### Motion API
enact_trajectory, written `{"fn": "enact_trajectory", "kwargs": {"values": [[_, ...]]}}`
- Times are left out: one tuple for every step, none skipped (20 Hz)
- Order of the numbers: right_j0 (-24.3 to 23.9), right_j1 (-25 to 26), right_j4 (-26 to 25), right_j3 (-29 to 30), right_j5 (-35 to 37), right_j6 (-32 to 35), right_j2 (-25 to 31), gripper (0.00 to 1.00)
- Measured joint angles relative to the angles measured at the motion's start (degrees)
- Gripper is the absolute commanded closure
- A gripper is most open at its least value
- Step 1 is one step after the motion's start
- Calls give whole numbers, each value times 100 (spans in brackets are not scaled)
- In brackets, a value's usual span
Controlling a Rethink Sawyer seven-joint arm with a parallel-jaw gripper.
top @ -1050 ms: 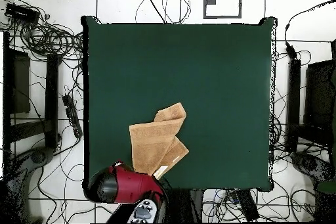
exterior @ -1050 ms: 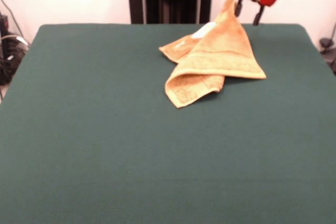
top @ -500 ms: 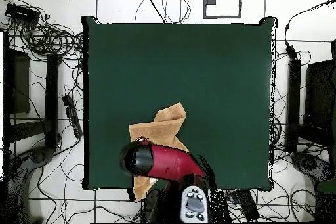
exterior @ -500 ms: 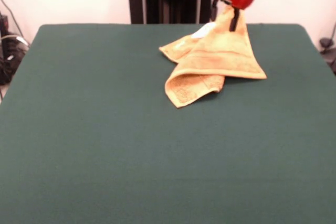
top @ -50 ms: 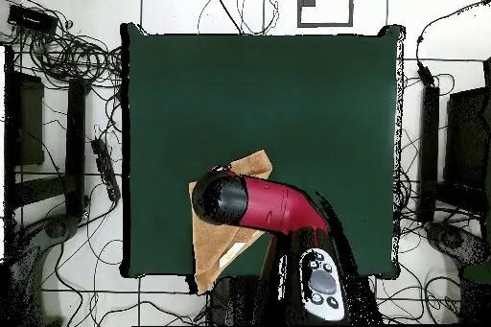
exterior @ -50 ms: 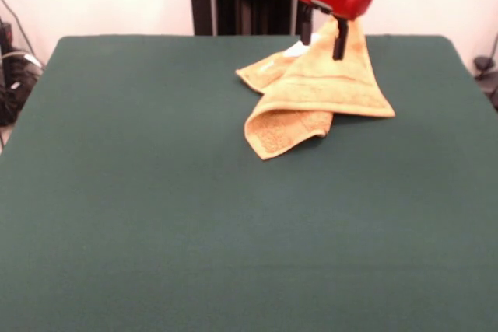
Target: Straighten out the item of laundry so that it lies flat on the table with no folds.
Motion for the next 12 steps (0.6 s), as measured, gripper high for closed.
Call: {"fn": "enact_trajectory", "kwargs": {"values": [[-6,19,-26,-47,0,0,17,0],[-11,63,-78,-142,1,0,51,0],[-11,118,-121,-227,1,0,74,0],[-10,180,-172,-312,2,0,92,0],[-10,233,-205,-381,0,0,103,0],[-11,304,-261,-464,1,0,114,0],[-9,391,-317,-564,0,0,119,0],[-9,468,-358,-643,1,0,121,0],[-9,592,-410,-763,0,0,123,0],[-9,673,-447,-833,1,0,127,0],[-9,723,-464,-872,1,0,129,0],[-9,773,-482,-912,0,0,132,0]]}}
